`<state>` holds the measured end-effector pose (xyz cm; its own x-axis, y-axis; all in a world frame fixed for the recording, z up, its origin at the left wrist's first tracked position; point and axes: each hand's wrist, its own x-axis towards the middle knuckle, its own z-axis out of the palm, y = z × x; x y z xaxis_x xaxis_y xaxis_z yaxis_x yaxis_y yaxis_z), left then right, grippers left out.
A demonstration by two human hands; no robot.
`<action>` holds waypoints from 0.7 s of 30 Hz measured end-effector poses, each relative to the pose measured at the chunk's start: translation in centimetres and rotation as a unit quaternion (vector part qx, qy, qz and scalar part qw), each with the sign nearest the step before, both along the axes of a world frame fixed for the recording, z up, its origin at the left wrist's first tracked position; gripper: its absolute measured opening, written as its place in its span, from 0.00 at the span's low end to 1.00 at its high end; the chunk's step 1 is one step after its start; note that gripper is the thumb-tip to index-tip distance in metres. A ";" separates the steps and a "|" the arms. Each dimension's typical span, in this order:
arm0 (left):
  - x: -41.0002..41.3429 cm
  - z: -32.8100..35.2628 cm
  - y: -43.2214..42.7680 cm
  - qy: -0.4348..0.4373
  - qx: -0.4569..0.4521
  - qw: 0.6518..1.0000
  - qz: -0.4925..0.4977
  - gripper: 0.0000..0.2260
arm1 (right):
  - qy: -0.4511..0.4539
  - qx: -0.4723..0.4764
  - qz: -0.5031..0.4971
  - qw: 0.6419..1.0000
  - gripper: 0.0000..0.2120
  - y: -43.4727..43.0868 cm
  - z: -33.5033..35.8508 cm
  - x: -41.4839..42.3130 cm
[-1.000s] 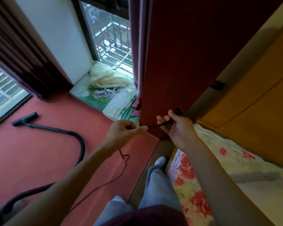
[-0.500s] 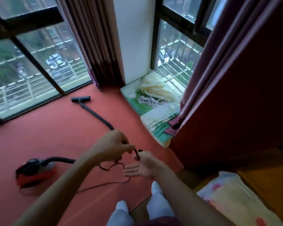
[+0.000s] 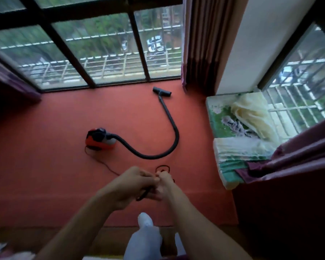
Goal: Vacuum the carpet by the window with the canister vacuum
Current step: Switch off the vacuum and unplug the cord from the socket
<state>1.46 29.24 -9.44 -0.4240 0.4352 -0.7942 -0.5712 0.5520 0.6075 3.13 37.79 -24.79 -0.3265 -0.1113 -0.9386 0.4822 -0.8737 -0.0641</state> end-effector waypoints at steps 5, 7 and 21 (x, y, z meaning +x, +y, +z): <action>1.2 -1.4 -7.8 0.068 -0.059 0.995 0.028 0.05 | -0.026 0.157 0.001 0.987 0.11 -2.3 1.0 -1.7; 1.9 -2.6 -10.5 0.106 -0.105 0.989 0.020 0.07 | -0.027 0.191 -0.001 0.981 0.10 -2.9 1.0 -1.8; -1.2 -12.8 -17.8 0.185 -0.144 0.898 0.373 0.02 | 0.161 0.255 0.088 0.949 0.12 -7.5 10.4 -2.1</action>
<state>0.21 11.41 -22.26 -0.7709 -0.2798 -0.5723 -0.6349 0.2653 0.7256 1.06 30.24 -14.35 -0.6249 0.2516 -0.7391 0.5005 -0.5974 -0.6266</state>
